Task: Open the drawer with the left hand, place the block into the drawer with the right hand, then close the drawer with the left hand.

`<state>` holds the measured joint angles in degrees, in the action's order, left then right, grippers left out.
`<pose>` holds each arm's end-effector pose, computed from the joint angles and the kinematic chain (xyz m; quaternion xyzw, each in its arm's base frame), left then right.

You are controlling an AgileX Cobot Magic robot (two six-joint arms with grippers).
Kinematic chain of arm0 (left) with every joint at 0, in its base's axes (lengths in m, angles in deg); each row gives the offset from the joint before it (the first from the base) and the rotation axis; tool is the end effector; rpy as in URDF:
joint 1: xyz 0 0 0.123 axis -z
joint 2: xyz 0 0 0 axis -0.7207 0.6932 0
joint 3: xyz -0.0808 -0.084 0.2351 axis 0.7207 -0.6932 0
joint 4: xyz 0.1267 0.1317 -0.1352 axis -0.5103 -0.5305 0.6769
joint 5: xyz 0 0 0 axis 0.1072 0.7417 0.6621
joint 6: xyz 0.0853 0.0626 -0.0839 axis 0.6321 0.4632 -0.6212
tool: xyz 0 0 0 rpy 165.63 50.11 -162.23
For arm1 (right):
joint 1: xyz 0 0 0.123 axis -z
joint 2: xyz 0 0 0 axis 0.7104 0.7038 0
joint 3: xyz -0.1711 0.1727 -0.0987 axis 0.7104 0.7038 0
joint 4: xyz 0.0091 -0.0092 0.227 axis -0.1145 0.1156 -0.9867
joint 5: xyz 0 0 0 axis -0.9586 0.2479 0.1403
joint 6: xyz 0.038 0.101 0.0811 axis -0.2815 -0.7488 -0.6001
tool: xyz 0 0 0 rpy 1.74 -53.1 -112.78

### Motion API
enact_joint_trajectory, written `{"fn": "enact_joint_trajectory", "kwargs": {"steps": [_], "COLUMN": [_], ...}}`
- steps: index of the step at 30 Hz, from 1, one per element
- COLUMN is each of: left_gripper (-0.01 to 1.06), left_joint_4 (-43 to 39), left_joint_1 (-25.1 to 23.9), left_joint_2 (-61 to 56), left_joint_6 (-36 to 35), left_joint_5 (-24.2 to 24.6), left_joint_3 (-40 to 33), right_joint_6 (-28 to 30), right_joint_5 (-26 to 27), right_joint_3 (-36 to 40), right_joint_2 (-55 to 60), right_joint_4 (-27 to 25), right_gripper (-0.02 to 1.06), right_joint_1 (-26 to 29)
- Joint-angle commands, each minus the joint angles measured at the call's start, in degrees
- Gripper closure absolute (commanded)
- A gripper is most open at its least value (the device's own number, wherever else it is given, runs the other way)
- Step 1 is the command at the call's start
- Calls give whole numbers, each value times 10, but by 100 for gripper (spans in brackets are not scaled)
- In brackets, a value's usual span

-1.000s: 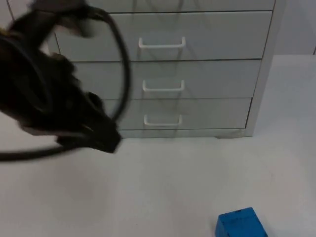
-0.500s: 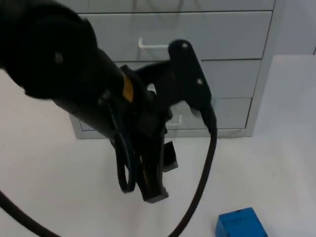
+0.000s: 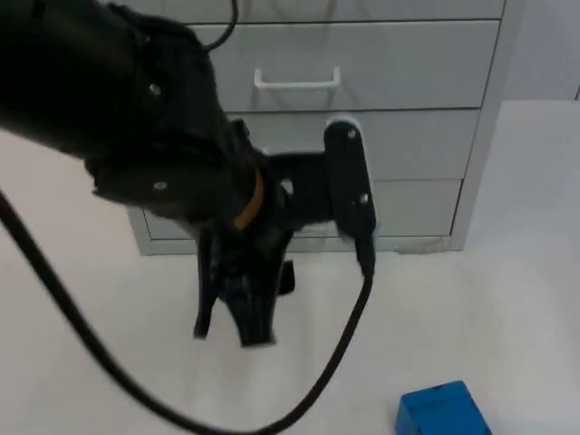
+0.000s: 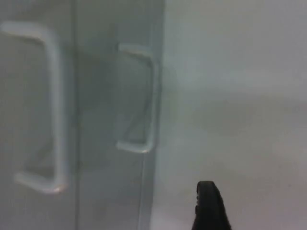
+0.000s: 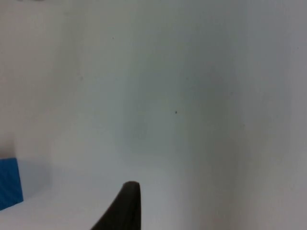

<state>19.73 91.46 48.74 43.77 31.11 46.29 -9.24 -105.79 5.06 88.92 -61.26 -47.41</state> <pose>0.2637 -0.2154 0.1084 0.6261 0.7291 0.1193 0.2493 0.1860 0.0099 0.2167 -0.0297 0.9691 0.0131 0.2447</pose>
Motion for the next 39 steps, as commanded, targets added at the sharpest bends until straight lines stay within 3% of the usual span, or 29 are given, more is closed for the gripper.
{"fn": "enact_joint_trajectory", "kwargs": {"steps": [1,6,11,13,19,26,30,39], "left_gripper": [53,53,53,53,53,53,53,53], "left_joint_4": [-18,-81,-179,-255,-352,-417,-430,-465], "left_joint_1": [15,30,30,32,32,32,32,32], "left_joint_2": [0,16,64,91,110,131,167,199], "left_joint_6": [-66,-74,-161,-230,-312,-334,-367,-375], "left_joint_5": [28,24,46,70,53,22,87,82], "left_joint_3": [25,30,30,31,31,32,72,99], "right_joint_6": [0,0,0,0,0,0,0,0], "right_joint_5": [6,11,11,11,14,18,18,17], "right_joint_3": [-3,-3,-3,-3,-3,-3,-3,-3], "right_joint_2": [0,0,0,0,0,0,0,0], "right_joint_4": [-1,-1,-1,-1,-1,-1,1,1], "right_gripper": [-1,-1,-1,-1,-1,-1,-1,-1], "right_joint_1": [2,2,2,2,2,2,2,2]}}
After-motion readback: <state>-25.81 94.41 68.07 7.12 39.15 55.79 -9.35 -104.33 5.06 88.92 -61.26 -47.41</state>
